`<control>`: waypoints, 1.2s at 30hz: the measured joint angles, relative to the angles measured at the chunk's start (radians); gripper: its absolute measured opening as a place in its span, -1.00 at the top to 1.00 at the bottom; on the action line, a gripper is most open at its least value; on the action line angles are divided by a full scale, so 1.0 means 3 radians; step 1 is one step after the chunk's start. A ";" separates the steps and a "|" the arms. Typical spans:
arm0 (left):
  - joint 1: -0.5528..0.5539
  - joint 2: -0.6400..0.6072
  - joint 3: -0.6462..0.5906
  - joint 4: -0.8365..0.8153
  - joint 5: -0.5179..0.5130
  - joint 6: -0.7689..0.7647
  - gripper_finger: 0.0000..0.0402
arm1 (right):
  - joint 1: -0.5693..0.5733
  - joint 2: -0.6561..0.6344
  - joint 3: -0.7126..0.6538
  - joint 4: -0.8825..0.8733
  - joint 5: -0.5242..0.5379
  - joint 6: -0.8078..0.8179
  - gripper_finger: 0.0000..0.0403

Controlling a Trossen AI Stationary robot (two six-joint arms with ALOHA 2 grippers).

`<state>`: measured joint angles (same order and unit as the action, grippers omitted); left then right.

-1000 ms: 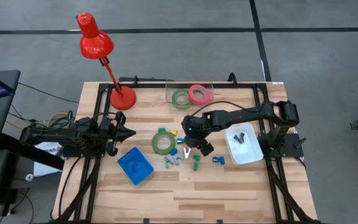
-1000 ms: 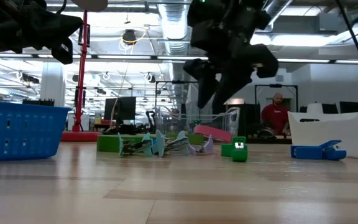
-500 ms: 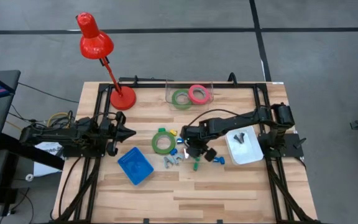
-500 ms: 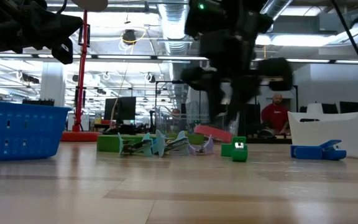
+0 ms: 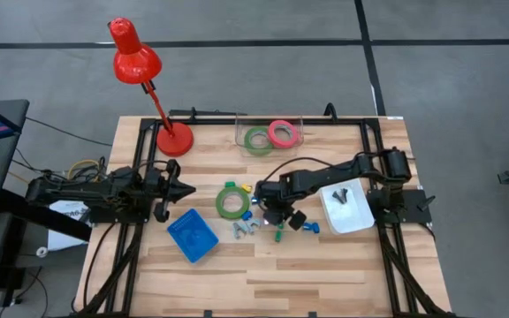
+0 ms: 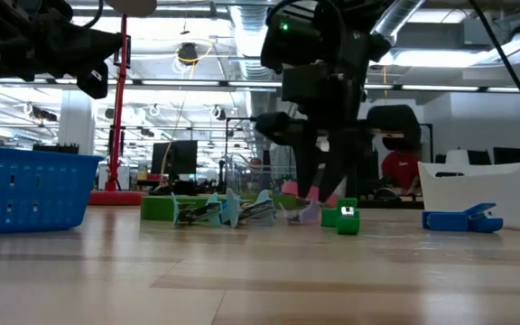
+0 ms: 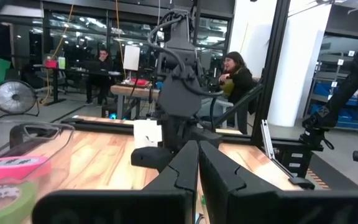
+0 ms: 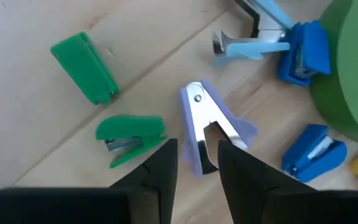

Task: Pick and place Stapler, Stapler remover, tape
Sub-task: Put the purple stapler remover into the white bin

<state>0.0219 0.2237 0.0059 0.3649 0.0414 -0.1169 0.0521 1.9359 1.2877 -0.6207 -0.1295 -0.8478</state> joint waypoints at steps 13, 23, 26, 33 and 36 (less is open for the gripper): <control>0.0000 0.0026 0.0000 0.0013 -0.0001 0.0000 0.96 | 0.0000 0.0002 0.0000 -0.0001 0.0000 0.0001 0.54; 0.0000 0.0026 0.0000 0.0013 -0.0001 0.0000 0.96 | 0.0000 0.0001 -0.0001 -0.0026 -0.0001 0.0003 0.95; 0.0000 0.0026 0.0000 0.0013 -0.0001 -0.0001 0.96 | -0.0007 0.0001 0.0000 -0.0037 -0.0003 0.0003 0.98; 0.0000 0.0026 0.0000 0.0013 0.0000 0.0000 0.96 | -0.0027 0.0001 0.0000 -0.0049 -0.0001 0.0010 0.99; 0.0000 0.0026 0.0000 0.0013 -0.0001 0.0000 0.96 | -0.0028 -0.0041 -0.0001 -0.0073 0.0056 0.0060 0.99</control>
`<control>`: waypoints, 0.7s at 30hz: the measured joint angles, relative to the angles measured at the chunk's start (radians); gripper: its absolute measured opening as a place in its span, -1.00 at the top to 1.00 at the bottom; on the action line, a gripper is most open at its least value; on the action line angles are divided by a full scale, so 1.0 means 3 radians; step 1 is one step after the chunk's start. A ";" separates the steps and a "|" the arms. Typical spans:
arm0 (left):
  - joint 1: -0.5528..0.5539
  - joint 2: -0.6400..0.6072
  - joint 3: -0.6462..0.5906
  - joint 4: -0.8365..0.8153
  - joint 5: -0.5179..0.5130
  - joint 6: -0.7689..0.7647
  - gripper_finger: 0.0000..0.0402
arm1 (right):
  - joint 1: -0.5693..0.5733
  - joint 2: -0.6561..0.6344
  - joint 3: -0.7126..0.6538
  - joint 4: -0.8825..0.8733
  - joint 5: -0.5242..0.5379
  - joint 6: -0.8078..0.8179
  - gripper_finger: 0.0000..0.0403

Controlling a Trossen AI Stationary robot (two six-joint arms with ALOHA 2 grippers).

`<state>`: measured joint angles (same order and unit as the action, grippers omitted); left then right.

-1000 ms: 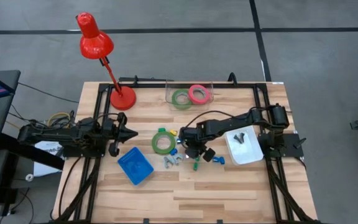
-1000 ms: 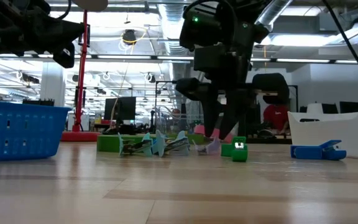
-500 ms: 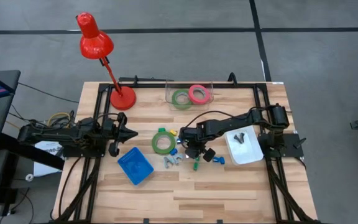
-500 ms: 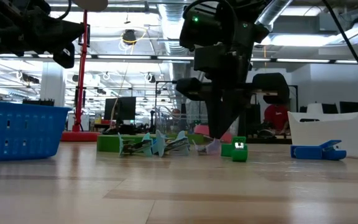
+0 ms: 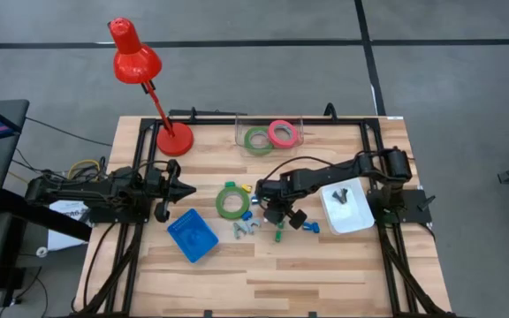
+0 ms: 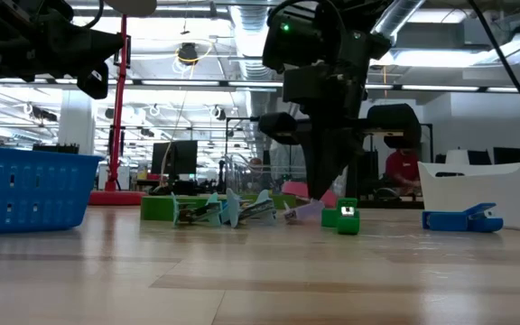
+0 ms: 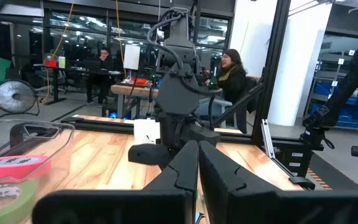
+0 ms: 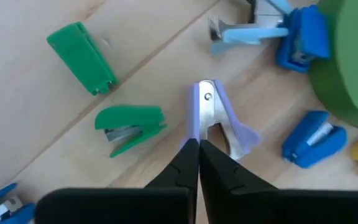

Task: Pick and place Stapler, Stapler remover, tape
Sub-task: Put the purple stapler remover into the white bin

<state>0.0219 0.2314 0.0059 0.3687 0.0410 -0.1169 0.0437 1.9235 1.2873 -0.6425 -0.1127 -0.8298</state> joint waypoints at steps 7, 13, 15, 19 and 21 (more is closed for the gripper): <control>0.0000 0.0000 0.0000 0.0000 0.0001 -0.0001 0.96 | -0.0009 -0.0252 0.0000 -0.0085 0.0057 0.0001 1.00; 0.0000 0.0000 0.0000 0.0000 0.0000 0.0000 0.96 | -0.0022 -0.0625 0.0000 -0.0400 0.0058 0.0029 1.00; 0.0000 0.0000 0.0000 0.0000 0.0000 0.0000 0.96 | -0.0023 -0.0767 0.0001 -0.0532 0.0057 0.0093 1.00; 0.0000 0.0000 0.0000 0.0000 0.0001 -0.0001 0.96 | -0.0024 -0.0990 0.0001 -0.0827 0.0124 0.0250 1.00; 0.0000 0.0000 0.0000 0.0000 0.0001 0.0000 0.96 | -0.0024 -0.1078 0.0001 -0.0989 0.0201 0.0312 1.00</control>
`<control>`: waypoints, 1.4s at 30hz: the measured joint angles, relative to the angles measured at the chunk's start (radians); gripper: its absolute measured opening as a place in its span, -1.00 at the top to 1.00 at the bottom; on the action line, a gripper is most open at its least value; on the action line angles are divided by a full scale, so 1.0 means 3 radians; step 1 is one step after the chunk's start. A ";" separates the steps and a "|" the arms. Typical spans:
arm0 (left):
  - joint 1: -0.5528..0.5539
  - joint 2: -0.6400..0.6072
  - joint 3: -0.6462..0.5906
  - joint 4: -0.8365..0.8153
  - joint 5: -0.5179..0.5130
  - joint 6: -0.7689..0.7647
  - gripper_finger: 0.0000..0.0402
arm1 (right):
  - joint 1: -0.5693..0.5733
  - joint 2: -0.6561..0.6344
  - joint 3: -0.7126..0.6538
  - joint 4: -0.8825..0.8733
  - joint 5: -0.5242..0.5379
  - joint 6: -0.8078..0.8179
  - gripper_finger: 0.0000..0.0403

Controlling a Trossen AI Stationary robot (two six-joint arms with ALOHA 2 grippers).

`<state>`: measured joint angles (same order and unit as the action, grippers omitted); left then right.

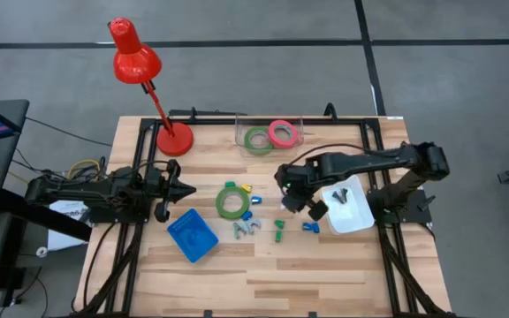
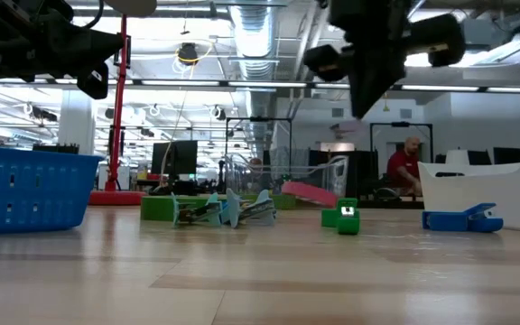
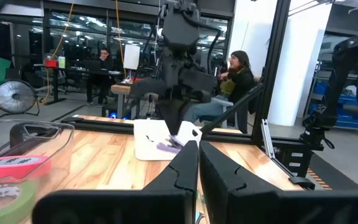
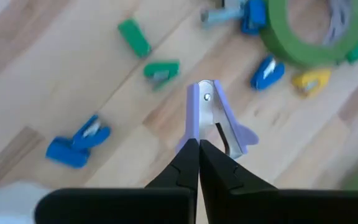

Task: Pick and place Stapler, Stapler remover, tape
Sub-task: Put the purple stapler remover into the white bin

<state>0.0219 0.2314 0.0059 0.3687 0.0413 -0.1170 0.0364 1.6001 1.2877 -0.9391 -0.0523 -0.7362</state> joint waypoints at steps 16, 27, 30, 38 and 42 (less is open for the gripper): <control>0.0000 0.0000 0.0000 0.0000 0.0000 0.0000 0.96 | -0.0257 -0.0499 -0.0001 -0.0931 0.0119 0.0216 1.00; 0.0000 0.0000 0.0000 0.0000 0.0000 -0.0001 0.96 | -0.0495 -0.0680 -0.0125 -0.1427 0.0267 0.0190 1.00; 0.0000 0.0000 0.0000 0.0000 0.0000 0.0000 0.96 | -0.0527 -0.0744 -0.0338 -0.1458 0.0265 0.0187 1.00; 0.0000 0.0000 0.0000 0.0000 0.0000 0.0000 0.96 | -0.0524 -0.0782 -0.0698 -0.1483 0.0272 0.0161 1.00; 0.0000 -0.0001 0.0000 0.0000 0.0000 -0.0001 0.96 | -0.0524 -0.0781 -0.0721 -0.1462 0.0271 0.0156 1.00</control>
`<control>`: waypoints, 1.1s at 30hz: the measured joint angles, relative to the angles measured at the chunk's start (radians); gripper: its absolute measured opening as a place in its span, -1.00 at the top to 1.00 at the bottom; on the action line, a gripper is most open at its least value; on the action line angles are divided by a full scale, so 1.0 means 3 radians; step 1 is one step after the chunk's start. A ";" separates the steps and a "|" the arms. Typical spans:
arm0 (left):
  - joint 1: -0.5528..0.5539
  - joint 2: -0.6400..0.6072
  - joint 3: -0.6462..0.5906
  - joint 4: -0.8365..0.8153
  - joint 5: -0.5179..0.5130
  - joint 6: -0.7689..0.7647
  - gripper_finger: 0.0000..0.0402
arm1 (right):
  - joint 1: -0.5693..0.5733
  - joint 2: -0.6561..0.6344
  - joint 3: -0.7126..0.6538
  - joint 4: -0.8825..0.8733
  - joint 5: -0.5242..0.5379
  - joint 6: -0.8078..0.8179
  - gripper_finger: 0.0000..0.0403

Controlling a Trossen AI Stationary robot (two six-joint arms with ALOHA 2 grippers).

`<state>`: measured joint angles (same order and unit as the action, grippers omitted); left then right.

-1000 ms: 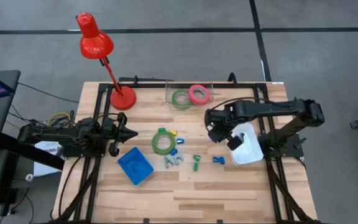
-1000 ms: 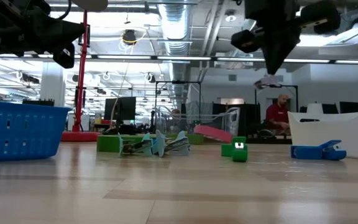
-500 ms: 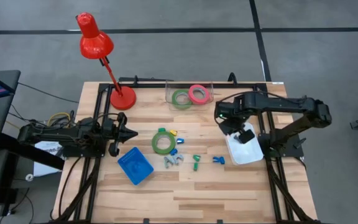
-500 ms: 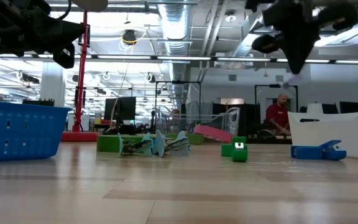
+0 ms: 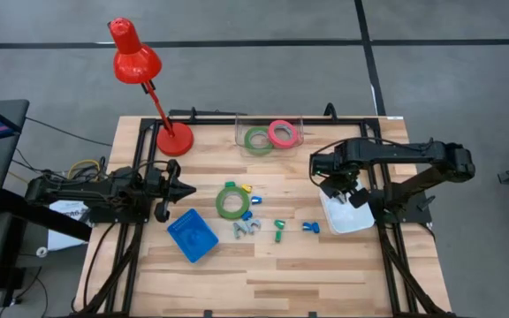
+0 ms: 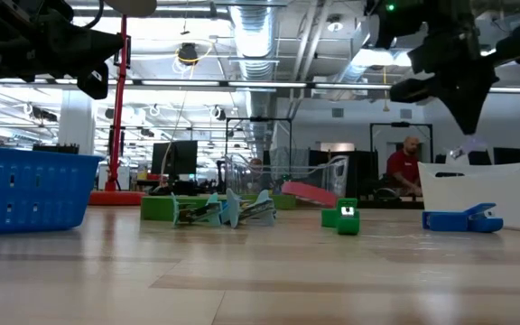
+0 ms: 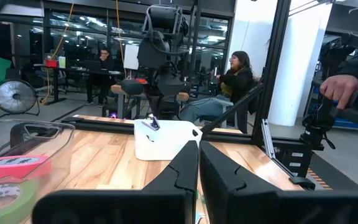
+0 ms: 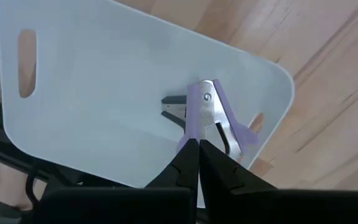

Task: Pick and place Stapler, Stapler remover, tape
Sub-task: Put the purple stapler remover into the white bin, then put the gray stapler remover into the white bin

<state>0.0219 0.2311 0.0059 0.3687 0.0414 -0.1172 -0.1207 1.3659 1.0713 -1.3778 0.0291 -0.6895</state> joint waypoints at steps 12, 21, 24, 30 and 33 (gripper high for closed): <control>0.0000 0.0000 0.0000 0.0000 -0.0001 0.0001 0.96 | 0.0003 0.0000 0.0000 0.0108 -0.0006 0.0112 0.85; 0.0000 0.0000 0.0000 0.0000 0.0000 0.0001 0.96 | 0.0032 0.0003 0.0036 0.0132 -0.0005 0.0122 0.66; 0.0000 0.0000 0.0000 0.0000 -0.0001 0.0000 0.96 | 0.0059 0.0003 0.0169 0.0158 -0.0006 0.0121 0.64; 0.0000 0.0001 0.0000 0.0000 -0.0001 0.0000 0.96 | 0.0163 0.0011 0.0471 0.0285 -0.0005 0.0278 0.56; 0.0000 0.0000 0.0000 0.0001 -0.0001 0.0000 0.96 | 0.0249 0.0051 0.0540 0.0392 -0.0006 0.0529 0.47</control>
<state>0.0219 0.2312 0.0059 0.3689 0.0410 -0.1171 -0.0459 1.3811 1.2332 -1.2600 0.0273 -0.5308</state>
